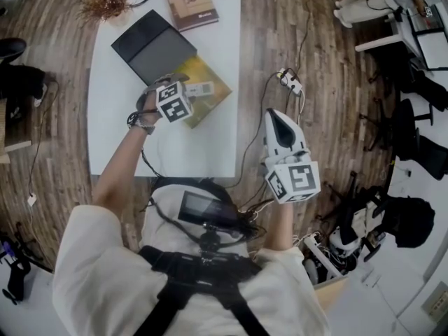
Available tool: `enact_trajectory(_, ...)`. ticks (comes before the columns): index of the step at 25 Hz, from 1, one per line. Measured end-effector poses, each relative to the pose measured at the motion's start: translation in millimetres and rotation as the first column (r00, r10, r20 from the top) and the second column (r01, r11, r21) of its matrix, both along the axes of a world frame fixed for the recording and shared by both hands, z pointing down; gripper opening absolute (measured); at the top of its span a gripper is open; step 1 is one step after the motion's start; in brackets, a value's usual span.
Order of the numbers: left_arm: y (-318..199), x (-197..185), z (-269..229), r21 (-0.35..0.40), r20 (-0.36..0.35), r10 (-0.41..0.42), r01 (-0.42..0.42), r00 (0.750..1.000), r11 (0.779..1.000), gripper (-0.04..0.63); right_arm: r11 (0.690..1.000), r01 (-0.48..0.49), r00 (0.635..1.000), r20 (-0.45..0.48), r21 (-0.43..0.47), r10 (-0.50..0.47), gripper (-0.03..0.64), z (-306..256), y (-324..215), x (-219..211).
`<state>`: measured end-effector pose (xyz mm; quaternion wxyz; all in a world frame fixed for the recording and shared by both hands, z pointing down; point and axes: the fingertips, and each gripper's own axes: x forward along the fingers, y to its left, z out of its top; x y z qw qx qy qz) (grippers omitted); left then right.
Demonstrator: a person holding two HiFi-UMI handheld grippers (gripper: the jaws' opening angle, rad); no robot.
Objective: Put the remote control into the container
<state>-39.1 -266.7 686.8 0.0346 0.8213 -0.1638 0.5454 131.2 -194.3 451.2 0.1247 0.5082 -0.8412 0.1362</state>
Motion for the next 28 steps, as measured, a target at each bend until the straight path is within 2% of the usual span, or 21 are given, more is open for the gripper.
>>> enact_trajectory(7,-5.0,-5.4,-35.0,0.069,-0.066,-0.082,0.086,0.995,0.994,0.216,0.999,0.027,1.000,0.003,0.042,-0.028,0.003,-18.3,-2.6,-3.1)
enact_trajectory(12,-7.8,-14.0,-58.8,0.122,-0.140,-0.142,0.159,0.980,0.980,0.173,0.996,0.054,0.999,0.000,0.070,-0.054,0.003,-30.5,-4.7,-6.9)
enact_trajectory(14,-6.2,-16.4,-72.4,0.146,-0.170,-0.160,0.185,0.972,0.972,0.138,0.994,0.066,0.998,-0.001,0.082,-0.067,0.003,-35.9,-5.5,-9.8)
enact_trajectory(16,-5.3,-20.0,-88.2,0.182,-0.201,-0.186,0.223,0.962,0.958,0.104,0.992,0.081,0.997,-0.002,0.092,-0.082,0.003,-41.6,-5.7,-13.0)
enact_trajectory(20,-3.5,-29.6,-122.4,0.257,-0.274,-0.241,0.312,0.931,0.915,0.023,0.988,0.111,0.994,0.001,0.108,-0.112,0.003,-53.4,-3.1,-19.5)
enact_trajectory(28,15.2,-39.6,-194.2,0.292,-0.457,-0.276,0.436,0.845,0.851,0.012,0.976,0.154,0.987,0.012,0.155,-0.157,0.003,-80.9,4.4,-29.6)
